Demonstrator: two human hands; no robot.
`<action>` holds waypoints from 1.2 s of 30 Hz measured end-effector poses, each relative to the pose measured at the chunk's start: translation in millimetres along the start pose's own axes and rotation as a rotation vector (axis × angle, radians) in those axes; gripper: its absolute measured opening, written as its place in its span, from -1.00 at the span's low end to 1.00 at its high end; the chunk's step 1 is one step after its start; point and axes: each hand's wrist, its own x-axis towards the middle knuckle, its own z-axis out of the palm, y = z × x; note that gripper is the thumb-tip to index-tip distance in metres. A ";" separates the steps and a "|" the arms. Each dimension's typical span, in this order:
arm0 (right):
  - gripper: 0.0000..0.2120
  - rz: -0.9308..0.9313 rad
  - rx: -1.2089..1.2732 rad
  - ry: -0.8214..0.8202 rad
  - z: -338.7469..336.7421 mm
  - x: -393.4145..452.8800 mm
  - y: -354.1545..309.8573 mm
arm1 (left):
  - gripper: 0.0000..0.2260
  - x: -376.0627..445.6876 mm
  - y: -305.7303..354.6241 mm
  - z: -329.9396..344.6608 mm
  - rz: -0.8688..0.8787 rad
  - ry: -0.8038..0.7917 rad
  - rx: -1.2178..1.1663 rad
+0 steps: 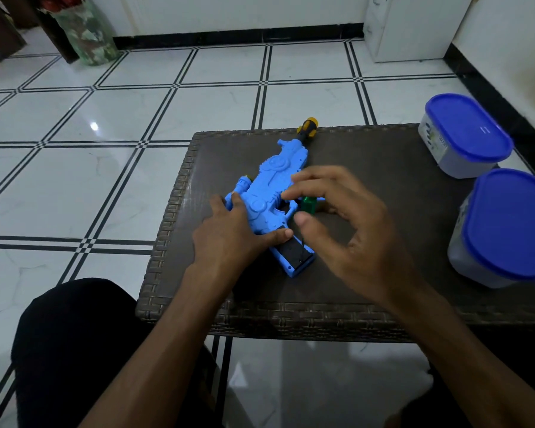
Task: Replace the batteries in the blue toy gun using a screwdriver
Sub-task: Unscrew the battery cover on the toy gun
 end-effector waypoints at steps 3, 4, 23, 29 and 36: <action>-0.80 -0.015 -0.030 0.032 -1.9 0.5 1.2 | 0.05 0.4 -0.3 0.4 0.001 0.001 -0.002; -0.76 -0.022 -0.044 0.039 -1.8 0.6 1.4 | 0.05 0.9 -0.5 0.6 0.000 0.003 -0.004; -0.73 -0.049 -0.043 0.060 -5.4 -1.4 2.5 | 0.04 0.3 -0.6 0.3 -0.002 -0.004 -0.018; -0.73 -0.044 -0.033 0.075 -8.8 -1.4 2.5 | 0.04 1.1 -0.4 0.9 -0.001 -0.002 -0.002; -0.72 -0.034 -0.031 0.043 -5.7 -2.8 5.1 | 0.05 1.4 0.0 0.7 -0.004 -0.006 0.009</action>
